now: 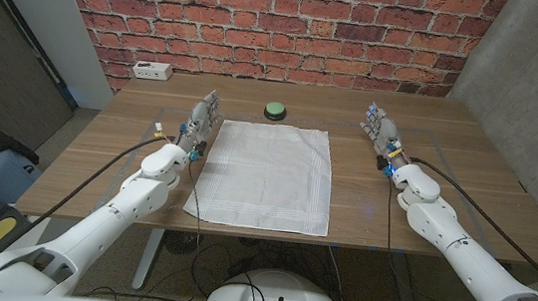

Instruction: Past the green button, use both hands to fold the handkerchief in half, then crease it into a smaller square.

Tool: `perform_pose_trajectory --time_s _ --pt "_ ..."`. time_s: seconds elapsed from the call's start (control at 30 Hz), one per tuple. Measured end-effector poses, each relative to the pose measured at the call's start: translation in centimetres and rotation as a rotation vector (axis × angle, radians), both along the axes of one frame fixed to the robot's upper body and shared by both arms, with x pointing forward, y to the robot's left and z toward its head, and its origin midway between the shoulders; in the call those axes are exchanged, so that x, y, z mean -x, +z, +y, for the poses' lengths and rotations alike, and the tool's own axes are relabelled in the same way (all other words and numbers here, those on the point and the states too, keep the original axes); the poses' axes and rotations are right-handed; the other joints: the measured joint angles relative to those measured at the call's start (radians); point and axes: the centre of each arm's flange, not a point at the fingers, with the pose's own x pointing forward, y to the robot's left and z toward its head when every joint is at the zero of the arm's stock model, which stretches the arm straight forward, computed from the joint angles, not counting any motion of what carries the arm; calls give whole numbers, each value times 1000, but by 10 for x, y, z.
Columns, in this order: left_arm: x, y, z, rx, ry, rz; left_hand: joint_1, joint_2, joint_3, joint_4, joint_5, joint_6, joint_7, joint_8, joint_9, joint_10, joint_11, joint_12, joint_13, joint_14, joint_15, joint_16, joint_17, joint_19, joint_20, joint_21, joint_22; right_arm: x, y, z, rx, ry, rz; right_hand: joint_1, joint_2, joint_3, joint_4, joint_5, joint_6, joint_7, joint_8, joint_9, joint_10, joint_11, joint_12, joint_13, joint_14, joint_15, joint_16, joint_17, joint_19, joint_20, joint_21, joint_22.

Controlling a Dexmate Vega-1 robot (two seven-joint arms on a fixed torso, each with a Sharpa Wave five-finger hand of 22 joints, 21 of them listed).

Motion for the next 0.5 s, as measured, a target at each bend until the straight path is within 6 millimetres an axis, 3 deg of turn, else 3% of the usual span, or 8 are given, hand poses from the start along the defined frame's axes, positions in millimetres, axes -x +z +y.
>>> perform_pose_trajectory --time_s 0.5 --pt "-2 -8 -5 0 -1 24 0 0 0 0 0 0 0 0 0 0 0 0 0 0 0 0 0 0 0 0 0 -3 -2 -6 11 4 19 0 0 4 -4 0 0 0 0 0 0 0 0 0 0 0 0 0 0 0 0 0"
